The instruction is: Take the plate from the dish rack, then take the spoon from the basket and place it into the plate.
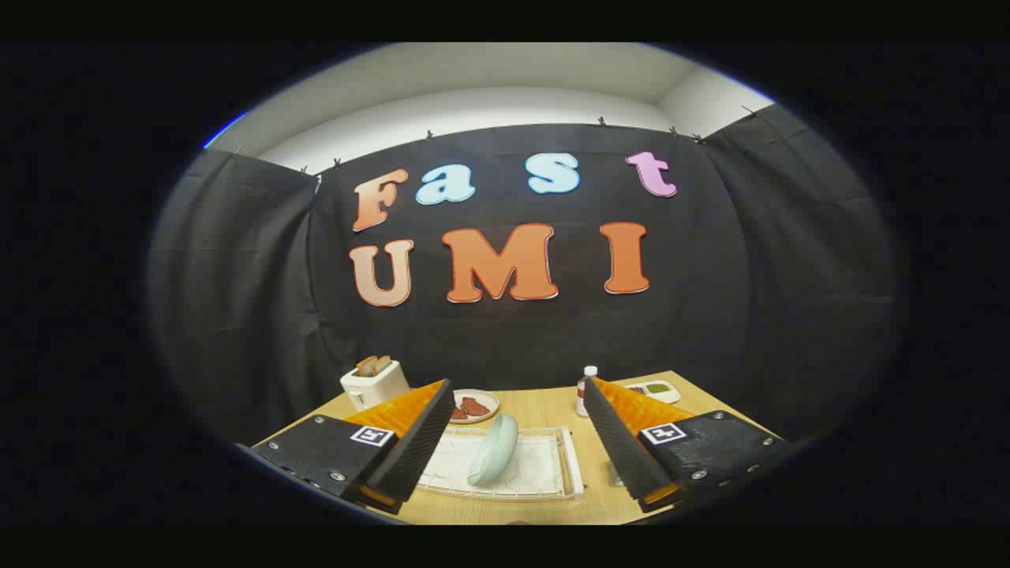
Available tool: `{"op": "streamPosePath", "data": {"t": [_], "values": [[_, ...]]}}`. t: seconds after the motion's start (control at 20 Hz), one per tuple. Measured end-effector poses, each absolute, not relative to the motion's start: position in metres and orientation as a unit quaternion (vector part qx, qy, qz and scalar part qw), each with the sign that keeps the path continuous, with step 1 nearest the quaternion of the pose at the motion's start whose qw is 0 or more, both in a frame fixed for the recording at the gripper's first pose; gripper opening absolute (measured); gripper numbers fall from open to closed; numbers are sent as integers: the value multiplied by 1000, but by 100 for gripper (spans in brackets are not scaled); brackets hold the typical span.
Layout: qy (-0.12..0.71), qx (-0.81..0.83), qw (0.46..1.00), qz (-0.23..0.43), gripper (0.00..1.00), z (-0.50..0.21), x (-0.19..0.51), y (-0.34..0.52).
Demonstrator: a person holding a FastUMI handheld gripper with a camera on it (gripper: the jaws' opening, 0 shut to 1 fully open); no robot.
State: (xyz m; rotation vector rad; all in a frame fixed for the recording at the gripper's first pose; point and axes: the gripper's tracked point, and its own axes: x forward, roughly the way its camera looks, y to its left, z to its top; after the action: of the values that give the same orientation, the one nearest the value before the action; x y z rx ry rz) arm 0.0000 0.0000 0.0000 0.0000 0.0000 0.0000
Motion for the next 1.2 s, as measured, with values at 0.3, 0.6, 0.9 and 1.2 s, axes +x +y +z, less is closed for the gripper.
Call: {"op": "streamPosePath", "data": {"t": [0.3,0.6,0.9,1.2], "values": [[8,-10,1000,-23,98,-4,-9,-21],[10,-20,999,-44,98,-4,-16,-38],[6,-16,999,-51,98,2,-17,-40],[14,-12,999,-51,98,-2,-6,-33]]}}
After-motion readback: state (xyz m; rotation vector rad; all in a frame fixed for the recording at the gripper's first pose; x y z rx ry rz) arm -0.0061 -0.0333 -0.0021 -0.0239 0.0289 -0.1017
